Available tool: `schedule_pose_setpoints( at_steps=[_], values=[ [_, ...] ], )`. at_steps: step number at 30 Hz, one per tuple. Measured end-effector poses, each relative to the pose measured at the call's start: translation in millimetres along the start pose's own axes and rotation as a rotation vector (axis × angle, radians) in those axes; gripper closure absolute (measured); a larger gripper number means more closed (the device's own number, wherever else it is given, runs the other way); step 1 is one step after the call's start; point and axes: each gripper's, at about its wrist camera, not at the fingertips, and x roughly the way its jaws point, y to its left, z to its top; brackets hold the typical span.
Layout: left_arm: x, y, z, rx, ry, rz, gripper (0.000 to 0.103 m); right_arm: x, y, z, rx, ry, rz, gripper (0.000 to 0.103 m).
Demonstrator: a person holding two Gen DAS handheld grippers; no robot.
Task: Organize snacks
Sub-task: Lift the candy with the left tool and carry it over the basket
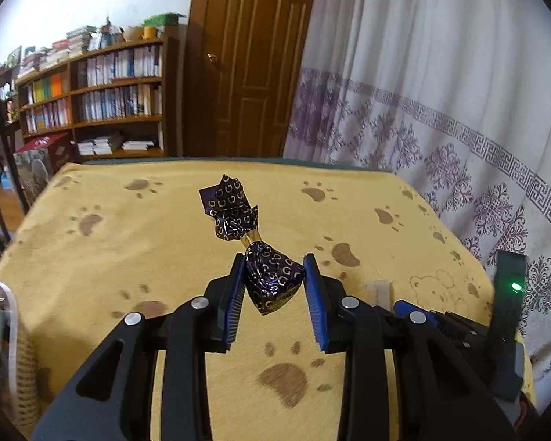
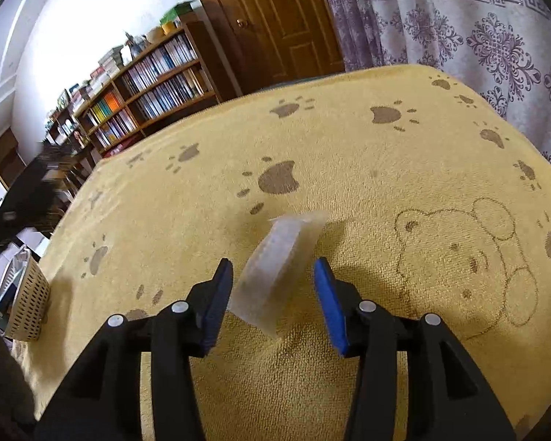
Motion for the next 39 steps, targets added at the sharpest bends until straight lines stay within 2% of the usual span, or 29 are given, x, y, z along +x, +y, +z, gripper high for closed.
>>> schedule_pose_setpoints(
  at_steps=[9,10,14,17,20,29,35,39],
  values=[
    [-51.5,38.2,-2.2,-0.026,-0.062,0.007,0.071,13.5,22.1,9.9,-0.029,0.040,-0.122,0.054],
    [-56.8,43.2,-3.0,-0.027,-0.067,0.008,0.071,16.3,26.8,10.9,-0.036,0.046,-0.155,0.054],
    [-73.3,60.5,-6.3,-0.037,-0.084,0.020,0.071,21.9,39.5,9.9,-0.077,0.044,-0.270,0.066],
    [-86.9,76.2,-6.7,-0.052,-0.101,0.037,0.071,21.0,42.6,9.1,-0.069,0.040,-0.292,0.072],
    [-103.3,95.1,-8.4,-0.062,-0.123,0.063,0.071,15.0,43.8,10.6,-0.027,0.032,-0.271,0.076],
    [-145.1,159.3,-18.0,-0.101,-0.154,0.157,0.071,-10.3,72.4,11.3,0.008,-0.029,-0.148,0.076],
    [-160.5,205.0,-26.8,-0.136,-0.144,0.226,0.071,-18.4,90.7,6.4,0.030,-0.026,-0.061,0.076],
    [-164.3,231.4,-30.7,-0.184,-0.127,0.236,0.071,-22.9,100.8,3.6,0.035,-0.020,-0.013,0.076]
  ],
)
